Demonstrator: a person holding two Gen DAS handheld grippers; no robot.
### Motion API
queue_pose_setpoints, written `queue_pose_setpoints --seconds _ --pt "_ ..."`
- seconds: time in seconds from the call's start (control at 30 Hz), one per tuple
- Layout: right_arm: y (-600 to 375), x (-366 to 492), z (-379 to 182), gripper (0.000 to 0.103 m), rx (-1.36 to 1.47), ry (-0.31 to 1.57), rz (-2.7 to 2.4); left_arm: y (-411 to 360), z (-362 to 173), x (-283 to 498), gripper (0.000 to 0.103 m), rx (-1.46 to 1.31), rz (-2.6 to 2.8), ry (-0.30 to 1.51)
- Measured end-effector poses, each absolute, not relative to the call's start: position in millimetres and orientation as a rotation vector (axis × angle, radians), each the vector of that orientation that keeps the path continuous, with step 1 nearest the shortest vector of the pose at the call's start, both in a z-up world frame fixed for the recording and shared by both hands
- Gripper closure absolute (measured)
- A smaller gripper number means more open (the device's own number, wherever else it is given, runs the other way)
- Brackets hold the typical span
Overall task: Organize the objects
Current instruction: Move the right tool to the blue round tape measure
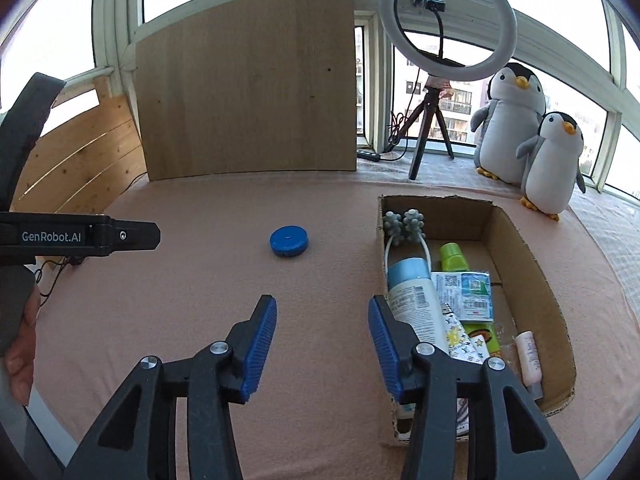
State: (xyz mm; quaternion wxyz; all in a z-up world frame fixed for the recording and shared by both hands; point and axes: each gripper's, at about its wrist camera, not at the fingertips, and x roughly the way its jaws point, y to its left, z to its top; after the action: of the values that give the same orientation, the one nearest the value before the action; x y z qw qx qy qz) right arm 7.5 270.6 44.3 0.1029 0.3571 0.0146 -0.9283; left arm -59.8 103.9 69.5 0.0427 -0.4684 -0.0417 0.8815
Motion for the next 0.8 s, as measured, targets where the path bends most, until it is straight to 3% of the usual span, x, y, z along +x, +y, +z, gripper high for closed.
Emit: queue_pose_setpoints --seconds 0.07,0.1,0.33,0.57,0.8 --pt "254 0 32 0.035 1.113 0.085 -2.696 91 75 -54 0.013 -1.425 2.711 -0.158" --pt "245 -5 20 0.032 1.165 0.11 -2.667 85 78 -51 0.013 -1.415 2.719 -0.17" --pt "211 -50 -46 0.032 1.407 0.161 -2.551 49 83 -31 0.011 -1.388 2.768 -0.219" --pt "205 -107 -52 0.019 1.378 0.151 -2.619 11 76 -15 0.011 -1.43 2.774 -0.326" --pt "204 -149 -53 0.019 1.366 0.142 -2.624 -19 76 0 0.011 -1.439 2.804 -0.4"
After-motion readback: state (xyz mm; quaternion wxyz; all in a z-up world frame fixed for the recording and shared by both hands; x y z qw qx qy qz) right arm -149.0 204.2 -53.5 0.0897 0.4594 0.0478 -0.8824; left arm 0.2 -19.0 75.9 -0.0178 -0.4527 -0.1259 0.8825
